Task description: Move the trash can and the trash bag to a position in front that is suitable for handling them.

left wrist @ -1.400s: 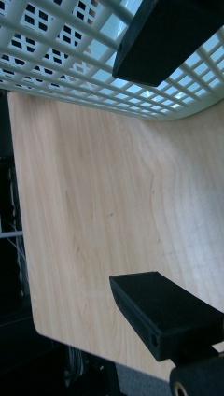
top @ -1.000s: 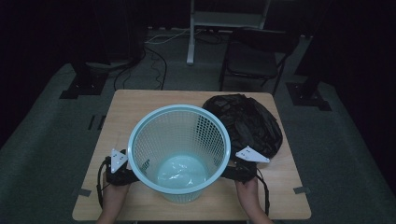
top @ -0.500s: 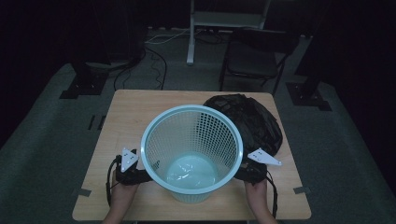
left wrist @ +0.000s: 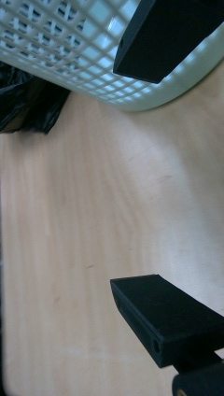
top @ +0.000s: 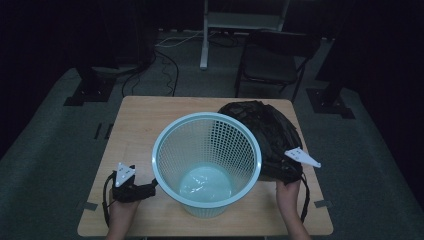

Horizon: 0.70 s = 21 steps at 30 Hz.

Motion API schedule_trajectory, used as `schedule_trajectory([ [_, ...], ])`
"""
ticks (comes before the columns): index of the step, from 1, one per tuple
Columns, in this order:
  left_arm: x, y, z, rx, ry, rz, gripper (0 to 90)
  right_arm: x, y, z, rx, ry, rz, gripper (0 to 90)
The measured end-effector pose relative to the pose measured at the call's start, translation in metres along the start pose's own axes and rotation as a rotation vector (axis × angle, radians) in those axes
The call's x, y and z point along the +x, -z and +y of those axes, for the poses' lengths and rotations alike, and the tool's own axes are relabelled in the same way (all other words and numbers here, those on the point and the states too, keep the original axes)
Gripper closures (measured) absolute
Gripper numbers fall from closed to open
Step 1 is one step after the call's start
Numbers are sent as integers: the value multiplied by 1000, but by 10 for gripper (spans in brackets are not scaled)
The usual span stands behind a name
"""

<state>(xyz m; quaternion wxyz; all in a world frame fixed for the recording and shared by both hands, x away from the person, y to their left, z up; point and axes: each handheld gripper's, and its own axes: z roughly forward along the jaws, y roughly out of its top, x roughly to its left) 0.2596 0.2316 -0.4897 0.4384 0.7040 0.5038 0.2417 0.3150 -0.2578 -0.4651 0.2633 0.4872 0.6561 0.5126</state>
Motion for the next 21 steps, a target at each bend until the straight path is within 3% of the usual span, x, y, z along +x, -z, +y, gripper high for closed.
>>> schedule_trajectory([
  [2, 5, 4, -7, 42, 24, -36, 16, -10, -1, 8, -3, -39, 2, 122],
  [4, 7, 10, -15, 51, 39, -64, 16, -20, -7, 18, 17, -75, -21, 124],
  [6, 7, 15, -21, 66, 28, -65, 16, -25, -13, 25, 42, -85, -29, 127],
  [8, 6, 20, -28, 78, 18, -58, 16, -31, -21, 29, 57, -96, 5, 126],
  [10, 6, 24, -33, 102, 2, -70, 16, -34, -32, 33, 107, -84, 7, 126],
  [15, 0, 31, -46, 110, -4, -65, 16, -35, -58, 41, 172, -39, -23, 126],
  [21, -5, 29, -50, 89, -24, -32, 16, -46, -96, 41, 255, -53, -64, 120],
])
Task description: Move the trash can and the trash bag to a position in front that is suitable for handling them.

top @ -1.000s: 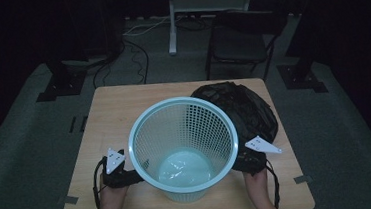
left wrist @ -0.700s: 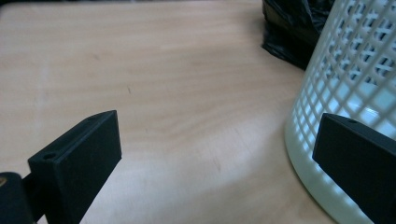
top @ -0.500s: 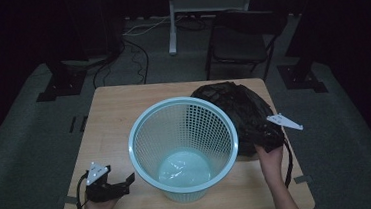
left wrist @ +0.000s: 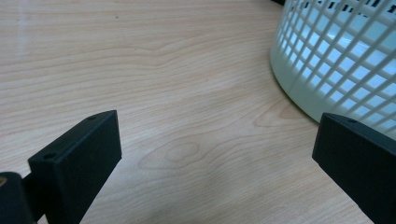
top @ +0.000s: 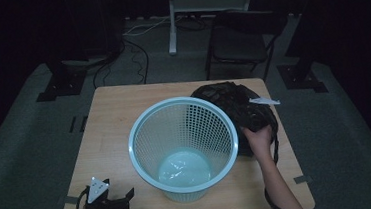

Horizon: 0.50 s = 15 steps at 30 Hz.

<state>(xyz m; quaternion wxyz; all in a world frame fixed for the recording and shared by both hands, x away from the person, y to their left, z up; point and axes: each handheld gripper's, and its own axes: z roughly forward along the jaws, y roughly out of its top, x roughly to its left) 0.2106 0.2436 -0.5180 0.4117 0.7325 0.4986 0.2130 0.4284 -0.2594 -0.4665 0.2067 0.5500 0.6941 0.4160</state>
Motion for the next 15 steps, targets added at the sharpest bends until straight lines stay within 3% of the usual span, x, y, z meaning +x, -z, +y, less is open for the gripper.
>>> schedule_trajectory([
  [4, 1, -1, -1, -5, -5, 16, 16, -2, -19, -3, 50, 13, -31, 119],
  [9, 1, -3, -2, -2, -1, 16, 16, -8, -46, -12, 121, -33, -51, 119],
  [15, 0, -5, -4, -4, 3, 16, 16, -8, -65, -29, 200, -9, -95, 141],
])
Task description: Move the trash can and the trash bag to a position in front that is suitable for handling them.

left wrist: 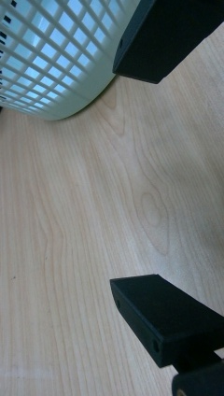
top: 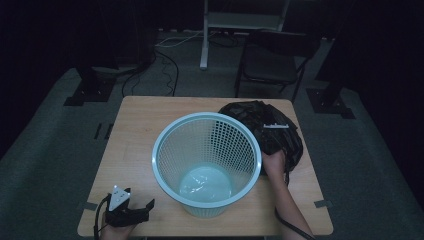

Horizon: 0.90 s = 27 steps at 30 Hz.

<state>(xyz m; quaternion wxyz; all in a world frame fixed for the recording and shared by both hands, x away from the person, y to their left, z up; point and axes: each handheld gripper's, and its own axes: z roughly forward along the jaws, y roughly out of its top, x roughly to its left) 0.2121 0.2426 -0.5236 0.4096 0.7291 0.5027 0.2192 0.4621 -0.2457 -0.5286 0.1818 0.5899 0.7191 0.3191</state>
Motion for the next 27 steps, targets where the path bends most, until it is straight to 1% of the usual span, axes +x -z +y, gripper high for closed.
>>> schedule_trajectory([
  [1, 0, 0, 0, 0, -2, 2, 17, 0, -2, -3, 9, 4, -2, 160],
  [2, 0, 0, 0, 1, -4, -1, 16, 1, -4, -5, 17, 15, -18, 181],
  [4, -2, -1, 0, -5, -13, 23, 16, 2, -3, -9, 4, 30, -29, 238],
  [5, -3, 0, 1, -2, -26, 26, 17, 3, -2, -11, 3, 41, -34, 261],
  [6, -4, 0, 1, -2, -36, 22, 16, 4, -2, -12, 9, 58, -45, 286],
  [7, -5, 1, 2, -5, -32, 10, 16, 5, 1, -17, 11, 80, -72, 304],
  [10, -5, 2, 2, -8, -33, 0, 16, 4, 4, -22, 3, 77, -76, 308],
  [12, -5, 3, 2, -10, -30, 2, 16, 3, 11, -29, -4, 79, -74, 309],
  [13, -4, 5, 2, -9, -33, 6, 16, 1, 18, -37, -2, 85, -66, 308],
  [15, -4, 5, 2, -12, -32, 6, 17, 1, 21, -40, 0, 89, -63, 308],
  [20, -3, 2, -1, -2, -30, 6, 16, -7, 43, -64, -6, 103, -48, 308],
  [24, -4, 1, 0, -5, -23, -10, 17, -10, 58, -78, 6, 106, -49, 308],
  [25, -4, 1, 0, -6, -22, -18, 17, -11, 62, -82, 6, 100, -51, 308],
  [27, -4, 1, 1, -4, -22, -21, 16, -12, 69, -90, 1, 103, -53, 307],
])
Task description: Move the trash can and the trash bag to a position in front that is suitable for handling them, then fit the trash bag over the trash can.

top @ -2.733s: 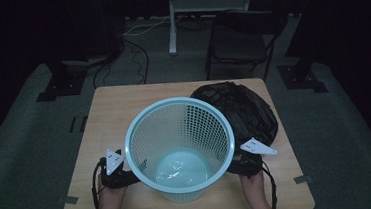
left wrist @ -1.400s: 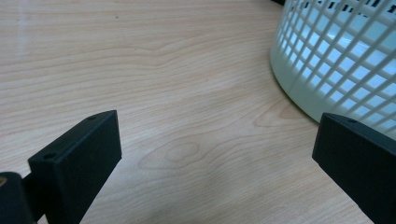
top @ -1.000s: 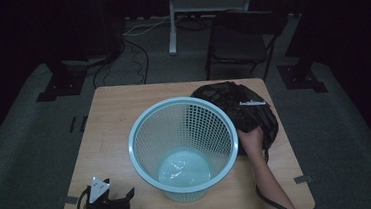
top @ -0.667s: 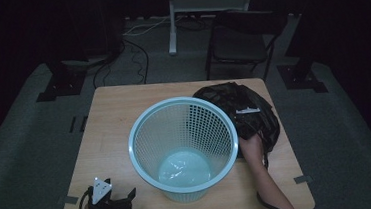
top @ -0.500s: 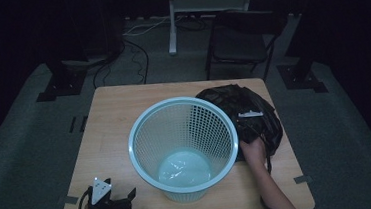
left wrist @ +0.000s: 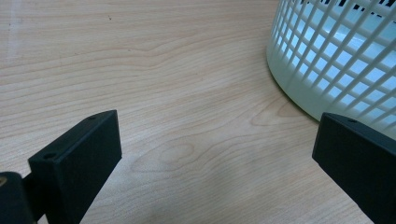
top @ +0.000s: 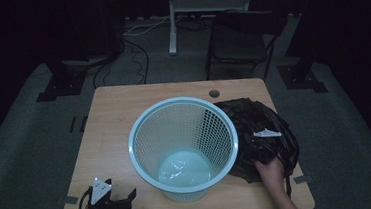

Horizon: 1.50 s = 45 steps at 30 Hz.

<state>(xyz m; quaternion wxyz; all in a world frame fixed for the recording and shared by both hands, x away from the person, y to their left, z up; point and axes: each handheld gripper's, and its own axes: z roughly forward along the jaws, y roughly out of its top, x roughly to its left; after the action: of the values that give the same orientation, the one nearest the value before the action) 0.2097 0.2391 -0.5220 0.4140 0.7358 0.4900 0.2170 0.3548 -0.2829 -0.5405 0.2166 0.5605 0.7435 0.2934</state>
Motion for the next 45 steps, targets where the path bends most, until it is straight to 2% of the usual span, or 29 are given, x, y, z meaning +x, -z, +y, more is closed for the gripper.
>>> schedule_trajectory([
  [3, 0, -1, 0, 0, 9, -6, 17, 2, 14, -14, 9, 3, 4, 301],
  [8, 1, -5, -1, -2, 31, -32, 17, 4, 24, -27, -1, 3, 4, 291],
  [10, 2, -7, -1, 2, 44, -53, 17, 4, 25, -29, -6, 0, 3, 290],
  [13, 2, -9, -2, 7, 47, -60, 17, 4, 25, -30, -18, -3, -2, 288],
  [22, -1, -9, -2, 7, 20, -43, 17, 4, 24, -33, -44, -6, -6, 282],
  [26, -1, -7, -1, -3, 22, -43, 17, 5, 23, -32, -47, -12, -12, 300],
  [27, -1, -7, -1, -2, 23, -42, 17, 4, 23, -31, -46, -9, -10, 349],
  [29, -1, -7, -1, -3, 25, -43, 17, 4, 25, -30, -50, 4, 2, 547],
  [31, 0, -6, -1, -4, 21, -41, 17, 1, 25, -28, -51, 2, -1, 674],
  [33, 0, -7, -1, -4, 21, -46, 17, -4, 24, -27, -50, 0, -3, 755],
  [35, -1, -8, -1, 2, 19, -44, 17, -8, 22, -25, -52, 7, -5, 789],
  [40, -1, -7, -1, -5, 14, -43, 17, -15, 22, -20, -67, -35, -2, 834],
  [45, 2, -9, -1, 10, 27, -55, 17, -19, 43, -12, -133, -60, -14, 844],
])
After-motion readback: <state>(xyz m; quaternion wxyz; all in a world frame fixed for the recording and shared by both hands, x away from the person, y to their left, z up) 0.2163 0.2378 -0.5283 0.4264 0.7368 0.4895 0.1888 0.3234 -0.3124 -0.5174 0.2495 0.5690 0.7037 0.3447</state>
